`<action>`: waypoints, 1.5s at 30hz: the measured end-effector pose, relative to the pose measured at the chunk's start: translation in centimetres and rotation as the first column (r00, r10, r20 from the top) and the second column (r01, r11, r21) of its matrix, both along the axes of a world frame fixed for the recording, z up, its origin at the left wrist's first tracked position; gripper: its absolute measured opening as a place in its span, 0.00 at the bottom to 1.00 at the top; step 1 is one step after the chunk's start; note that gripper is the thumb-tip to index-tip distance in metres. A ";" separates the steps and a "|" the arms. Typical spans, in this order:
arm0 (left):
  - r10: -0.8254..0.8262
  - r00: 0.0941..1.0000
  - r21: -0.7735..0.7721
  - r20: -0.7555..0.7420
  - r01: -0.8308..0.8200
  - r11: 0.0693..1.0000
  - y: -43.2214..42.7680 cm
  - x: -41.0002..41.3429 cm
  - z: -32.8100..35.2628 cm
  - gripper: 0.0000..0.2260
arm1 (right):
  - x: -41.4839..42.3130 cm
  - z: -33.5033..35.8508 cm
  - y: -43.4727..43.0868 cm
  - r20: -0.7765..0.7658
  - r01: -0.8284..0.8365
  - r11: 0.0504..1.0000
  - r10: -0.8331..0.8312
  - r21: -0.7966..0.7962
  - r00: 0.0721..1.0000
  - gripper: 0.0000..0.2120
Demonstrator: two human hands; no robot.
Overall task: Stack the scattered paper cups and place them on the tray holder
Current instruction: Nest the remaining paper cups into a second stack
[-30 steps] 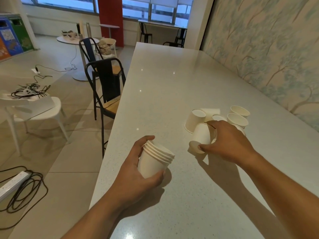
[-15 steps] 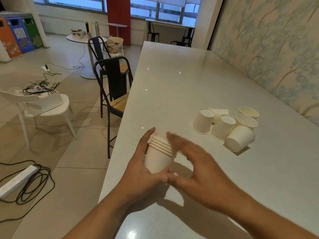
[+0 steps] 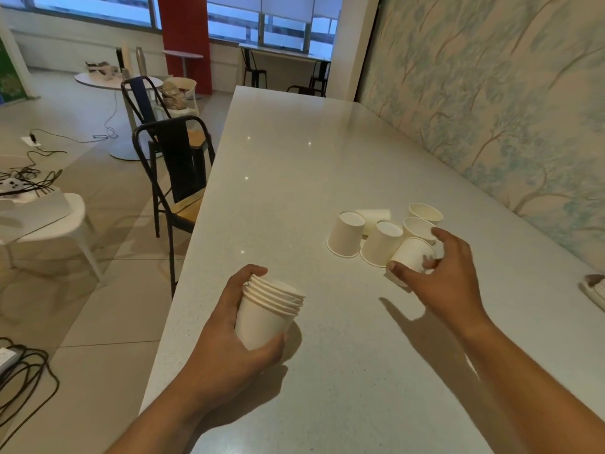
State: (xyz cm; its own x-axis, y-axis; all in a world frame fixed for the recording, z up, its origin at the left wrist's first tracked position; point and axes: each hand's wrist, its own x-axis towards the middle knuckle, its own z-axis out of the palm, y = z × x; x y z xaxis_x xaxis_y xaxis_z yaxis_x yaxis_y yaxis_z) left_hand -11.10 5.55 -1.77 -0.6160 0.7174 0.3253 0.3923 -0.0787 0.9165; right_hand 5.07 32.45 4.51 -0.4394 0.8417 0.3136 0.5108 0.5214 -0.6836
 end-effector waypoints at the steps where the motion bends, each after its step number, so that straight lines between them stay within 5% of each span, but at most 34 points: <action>1: 0.001 1.000 0.002 -0.001 -0.001 1.000 0.1 0.0 0.0 0.38 | 0.4 -0.5 0.9 0.032 0.035 0.999 -0.035 -0.009 0.999 0.48; 7: 0.002 1.000 0.014 -0.006 -0.002 1.000 0.1 -0.1 0.0 0.41 | 0.5 -2.6 3.6 0.109 0.046 0.992 -0.033 -0.118 0.994 0.53; 13: -0.002 1.000 0.023 0.009 0.002 1.000 -0.1 0.2 0.3 0.40 | 1.2 -3.2 4.2 0.066 -0.014 0.979 0.028 -0.202 0.997 0.37; 18: -0.001 1.000 0.012 0.007 0.001 1.000 -0.3 0.2 0.4 0.40 | 2.8 -2.1 2.2 0.086 -0.055 0.980 0.072 -0.191 0.994 0.36; 25: -0.048 0.999 -0.018 -0.012 0.047 0.999 -0.2 0.3 0.6 0.40 | 1.5 1.3 -6.3 -0.111 -0.410 0.903 0.398 -0.129 0.911 0.42; 31: -0.123 0.992 -0.086 -0.023 0.121 0.989 -0.4 0.3 0.4 0.42 | -2.2 1.6 -11.1 -0.070 -0.610 0.786 0.606 -0.100 0.792 0.42; 45: -0.151 0.988 -0.100 0.032 0.153 0.983 -0.4 0.2 0.3 0.47 | -3.0 0.2 -13.3 -0.179 -0.609 0.782 0.585 -0.135 0.791 0.44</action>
State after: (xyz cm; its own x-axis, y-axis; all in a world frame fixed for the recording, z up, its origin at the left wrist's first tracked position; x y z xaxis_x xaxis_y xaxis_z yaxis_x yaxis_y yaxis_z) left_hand -10.85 5.13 -1.51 -0.5040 0.8319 0.2322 0.3609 -0.0414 0.9317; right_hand 2.09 19.14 4.68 -0.8411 0.4686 0.2702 0.0452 0.5587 -0.8281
